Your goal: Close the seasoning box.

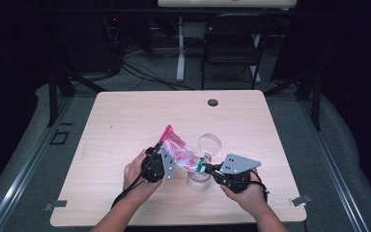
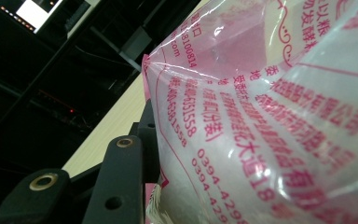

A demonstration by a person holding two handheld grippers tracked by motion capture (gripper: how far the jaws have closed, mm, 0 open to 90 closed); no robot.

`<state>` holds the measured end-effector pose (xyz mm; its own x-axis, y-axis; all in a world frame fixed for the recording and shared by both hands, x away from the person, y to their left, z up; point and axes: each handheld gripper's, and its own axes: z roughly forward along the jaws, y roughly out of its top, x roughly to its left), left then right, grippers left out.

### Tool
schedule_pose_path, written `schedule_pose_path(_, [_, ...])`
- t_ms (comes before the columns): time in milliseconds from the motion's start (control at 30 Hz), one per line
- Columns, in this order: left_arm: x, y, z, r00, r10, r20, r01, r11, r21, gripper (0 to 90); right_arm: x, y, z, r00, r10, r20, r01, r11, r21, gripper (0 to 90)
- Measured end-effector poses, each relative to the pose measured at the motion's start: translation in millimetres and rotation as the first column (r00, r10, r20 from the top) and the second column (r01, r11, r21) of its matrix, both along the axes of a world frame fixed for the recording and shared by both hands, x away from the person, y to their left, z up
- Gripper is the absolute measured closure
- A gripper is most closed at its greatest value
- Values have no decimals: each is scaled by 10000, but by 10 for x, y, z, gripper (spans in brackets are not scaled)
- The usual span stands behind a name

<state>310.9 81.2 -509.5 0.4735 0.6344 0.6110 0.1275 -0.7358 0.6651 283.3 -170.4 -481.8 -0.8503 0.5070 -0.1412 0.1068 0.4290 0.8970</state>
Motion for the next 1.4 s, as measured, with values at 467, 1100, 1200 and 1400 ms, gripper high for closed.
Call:
schedule_pose_path(467, [8, 10, -49, 9996, 49, -289, -56, 9997, -219, 640, -2, -1, 5, 10000, 1, 32, 0, 10000, -28, 900])
schedule_pose_path(1100, [11, 72, -128, 9915, 59, -1297, -250, 9889, -1462, 647, -41, 40, 55, 9997, 33, 232, -37, 9998, 177, 874])
schedule_pose_path(1200, [8, 74, -145, 9914, 47, -1307, -249, 9879, -1531, 647, -56, 55, 70, 9994, -16, 332, 8, 9997, 226, 845])
schedule_pose_path(1400, [5, 76, -157, 9898, 43, -1427, -268, 9874, -1561, 648, -67, 82, 81, 9992, 117, 382, -133, 9990, 420, 728])
